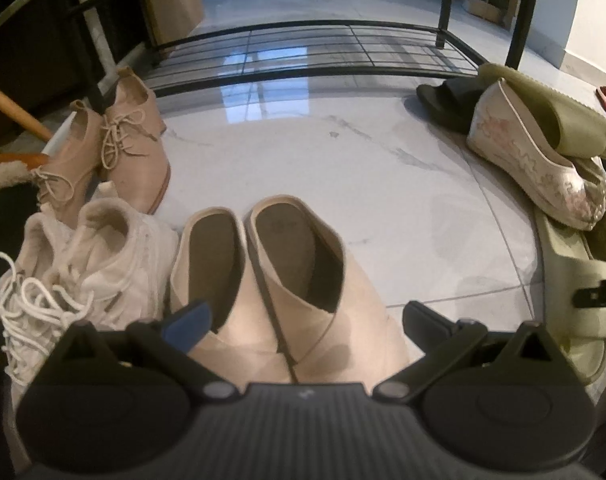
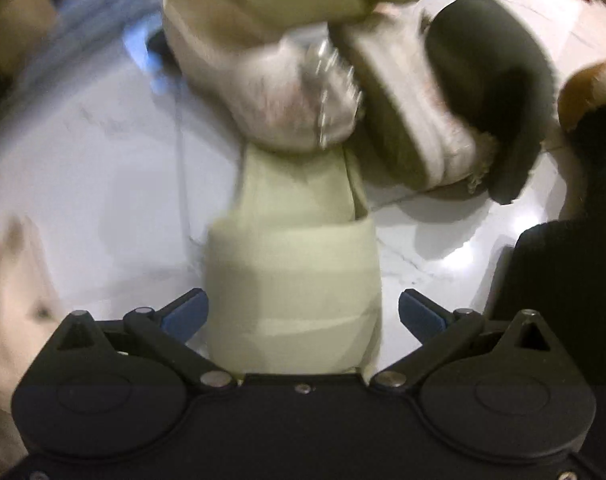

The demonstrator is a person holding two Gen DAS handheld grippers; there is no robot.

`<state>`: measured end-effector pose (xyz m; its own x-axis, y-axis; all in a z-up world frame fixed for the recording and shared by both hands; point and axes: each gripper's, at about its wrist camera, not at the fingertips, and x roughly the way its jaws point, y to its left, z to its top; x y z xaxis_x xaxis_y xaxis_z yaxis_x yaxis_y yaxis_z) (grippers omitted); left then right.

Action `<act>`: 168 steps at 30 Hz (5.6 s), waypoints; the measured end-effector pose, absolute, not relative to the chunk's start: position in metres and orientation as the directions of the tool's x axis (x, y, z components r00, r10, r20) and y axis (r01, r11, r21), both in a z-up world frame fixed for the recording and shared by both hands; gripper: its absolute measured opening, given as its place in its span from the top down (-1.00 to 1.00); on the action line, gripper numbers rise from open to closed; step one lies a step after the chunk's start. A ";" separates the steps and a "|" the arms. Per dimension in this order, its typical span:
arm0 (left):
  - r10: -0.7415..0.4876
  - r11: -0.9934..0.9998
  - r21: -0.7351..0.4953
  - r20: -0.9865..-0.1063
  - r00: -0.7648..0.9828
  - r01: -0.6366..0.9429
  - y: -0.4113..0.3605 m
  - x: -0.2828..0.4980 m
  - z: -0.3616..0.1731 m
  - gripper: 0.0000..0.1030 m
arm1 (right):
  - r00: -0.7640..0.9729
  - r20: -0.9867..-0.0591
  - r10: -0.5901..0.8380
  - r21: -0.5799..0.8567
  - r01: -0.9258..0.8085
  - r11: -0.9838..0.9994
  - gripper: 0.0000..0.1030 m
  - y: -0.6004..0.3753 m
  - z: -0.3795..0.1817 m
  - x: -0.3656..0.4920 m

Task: Organize scattered shoes

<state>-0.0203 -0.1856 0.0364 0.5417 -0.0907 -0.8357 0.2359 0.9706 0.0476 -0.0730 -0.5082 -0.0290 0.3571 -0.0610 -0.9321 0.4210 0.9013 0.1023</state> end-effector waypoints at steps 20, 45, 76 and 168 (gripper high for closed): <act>-0.418 0.895 -0.266 -0.780 0.465 0.359 -0.293 0.047 0.077 -0.99 | 0.971 -0.189 0.143 0.975 0.169 0.143 -1.00 -0.611 -0.023 -0.210; -0.594 0.797 -0.604 -0.790 0.152 -0.026 -0.506 0.158 0.002 -0.89 | 0.996 0.082 0.043 0.973 -0.070 -0.220 -1.00 -0.646 -0.078 -0.208; 0.066 0.828 0.346 -0.841 0.536 0.441 -0.347 -0.047 -0.008 -0.98 | 0.990 -0.136 0.043 0.971 0.142 -0.192 -1.00 -0.628 -0.088 -0.201; -0.294 0.956 -0.202 -0.660 0.692 0.213 -0.095 -0.046 0.046 -0.98 | 0.296 -0.954 -0.040 -0.051 -0.033 0.998 -1.00 -0.439 -0.016 -0.065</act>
<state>-0.0463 -0.0949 0.0463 0.6917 -0.2940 -0.6596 0.2133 0.9558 -0.2023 -0.0653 -0.4392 -0.0160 0.2960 -0.0395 -0.9544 -0.0326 0.9981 -0.0514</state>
